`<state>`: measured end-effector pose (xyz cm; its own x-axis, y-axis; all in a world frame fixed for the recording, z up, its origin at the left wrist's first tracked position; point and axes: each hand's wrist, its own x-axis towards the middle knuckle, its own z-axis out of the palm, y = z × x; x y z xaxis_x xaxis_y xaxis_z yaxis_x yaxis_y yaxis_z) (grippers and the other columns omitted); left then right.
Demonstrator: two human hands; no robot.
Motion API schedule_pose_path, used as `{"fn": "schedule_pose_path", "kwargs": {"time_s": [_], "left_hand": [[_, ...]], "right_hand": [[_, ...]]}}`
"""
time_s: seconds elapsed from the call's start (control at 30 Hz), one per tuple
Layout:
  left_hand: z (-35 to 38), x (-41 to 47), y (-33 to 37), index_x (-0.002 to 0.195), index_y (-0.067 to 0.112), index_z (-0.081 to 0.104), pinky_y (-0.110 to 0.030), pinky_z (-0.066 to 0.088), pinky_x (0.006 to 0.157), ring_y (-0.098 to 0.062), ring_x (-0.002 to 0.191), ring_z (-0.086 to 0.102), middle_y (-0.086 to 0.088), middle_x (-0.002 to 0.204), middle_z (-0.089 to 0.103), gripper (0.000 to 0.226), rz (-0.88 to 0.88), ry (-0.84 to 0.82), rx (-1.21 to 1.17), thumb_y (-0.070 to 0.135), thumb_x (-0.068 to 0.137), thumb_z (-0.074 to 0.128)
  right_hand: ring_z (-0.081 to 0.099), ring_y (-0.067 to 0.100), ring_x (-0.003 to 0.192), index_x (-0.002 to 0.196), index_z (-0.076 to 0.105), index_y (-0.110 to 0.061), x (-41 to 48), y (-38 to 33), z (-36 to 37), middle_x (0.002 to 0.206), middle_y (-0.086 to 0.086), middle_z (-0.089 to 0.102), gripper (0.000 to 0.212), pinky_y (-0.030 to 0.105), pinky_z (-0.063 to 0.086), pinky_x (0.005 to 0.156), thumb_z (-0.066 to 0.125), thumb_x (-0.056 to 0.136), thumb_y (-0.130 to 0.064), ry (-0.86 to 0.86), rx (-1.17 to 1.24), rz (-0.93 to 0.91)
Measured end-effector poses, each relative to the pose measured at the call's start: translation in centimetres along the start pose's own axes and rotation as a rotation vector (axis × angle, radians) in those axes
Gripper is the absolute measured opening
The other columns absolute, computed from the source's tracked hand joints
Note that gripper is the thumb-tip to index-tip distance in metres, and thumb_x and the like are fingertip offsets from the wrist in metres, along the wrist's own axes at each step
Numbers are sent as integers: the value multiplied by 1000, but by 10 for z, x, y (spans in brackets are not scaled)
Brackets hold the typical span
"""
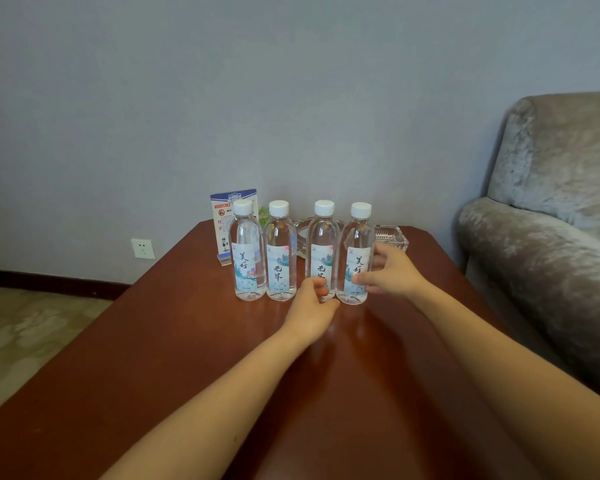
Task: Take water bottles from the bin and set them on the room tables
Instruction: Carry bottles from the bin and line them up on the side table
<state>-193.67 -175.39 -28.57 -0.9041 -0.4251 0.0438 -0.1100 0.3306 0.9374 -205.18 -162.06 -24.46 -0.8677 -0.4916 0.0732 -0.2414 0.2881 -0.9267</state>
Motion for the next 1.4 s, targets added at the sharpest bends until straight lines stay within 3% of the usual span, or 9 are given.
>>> {"fn": "schedule_pose_path", "kwargs": {"time_s": [0.17, 0.37, 0.5, 0.57, 0.7, 0.87, 0.97, 1.13, 1.4], "left_hand": [[-7, 1, 0, 138, 7, 42, -18, 36, 88, -10, 108, 50, -7, 130, 53, 48, -1, -2, 20, 11, 94, 61], [-10, 2, 1, 137, 6, 42, -18, 36, 92, -9, 110, 49, -7, 131, 54, 48, 15, -13, 35, 12, 93, 61], [-15, 1, 0, 136, 9, 45, -20, 37, 97, -10, 112, 51, -6, 131, 55, 46, 38, -48, 70, 14, 94, 62], [-20, 0, -2, 137, 11, 46, -23, 39, 102, -12, 116, 53, -3, 128, 56, 46, 60, -83, 118, 17, 94, 61], [-30, -1, -3, 138, 17, 47, -32, 40, 109, -12, 120, 54, 6, 120, 56, 47, 119, -119, 230, 22, 94, 61], [-32, -3, -2, 137, 27, 46, -35, 44, 104, -7, 118, 55, 11, 127, 57, 48, 176, -168, 407, 30, 92, 62], [-37, -7, 14, 141, 29, 43, -35, 43, 106, -9, 125, 53, 9, 138, 52, 52, 198, -228, 518, 33, 92, 61], [-64, -21, 62, 150, 25, 29, -36, 36, 111, -19, 139, 38, 1, 153, 37, 68, 200, -411, 790, 40, 92, 60], [-119, -49, 183, 148, 15, 31, -39, 33, 113, -26, 139, 35, -8, 152, 35, 76, 129, -610, 1014, 52, 89, 60]], "right_hand": [[69, 26, 94, 123, 58, -14, 3, -3, 9, 101, 5, 71, 56, 46, 59, 79, 75, 76, 12, -14, 10, 5], [68, 20, 90, 124, 57, -16, -1, -5, 10, 103, 5, 70, 57, 40, 58, 78, 74, 77, 11, -19, 0, -21], [67, 18, 98, 119, 59, -16, -5, -3, 13, 117, 9, 69, 49, 35, 53, 93, 72, 79, 10, -60, -66, -59], [66, 19, 108, 122, 60, -18, -8, 5, 13, 122, 5, 68, 50, 36, 49, 101, 74, 79, 2, -79, -202, -73], [58, 22, 120, 135, 54, -24, -20, 13, 14, 134, -3, 60, 69, 38, 48, 100, 74, 70, -36, -98, -611, -46], [47, 29, 128, 139, 45, -20, -28, 9, 13, 132, 3, 50, 68, 42, 46, 101, 69, 80, -43, -185, -1011, 25], [35, 29, 140, 146, 39, -16, -36, -4, 11, 146, 8, 42, 73, 39, 35, 113, 66, 84, -42, -259, -1098, 43], [-3, 27, 154, 159, 9, -15, -50, -45, 3, 167, 9, 2, 95, 51, 3, 123, 64, 87, -46, -469, -1212, 136], [-16, 28, 152, 160, 2, -20, -87, -174, -41, 167, 9, -10, 100, 55, -7, 121, 66, 87, -46, -544, -1154, 221]]}}
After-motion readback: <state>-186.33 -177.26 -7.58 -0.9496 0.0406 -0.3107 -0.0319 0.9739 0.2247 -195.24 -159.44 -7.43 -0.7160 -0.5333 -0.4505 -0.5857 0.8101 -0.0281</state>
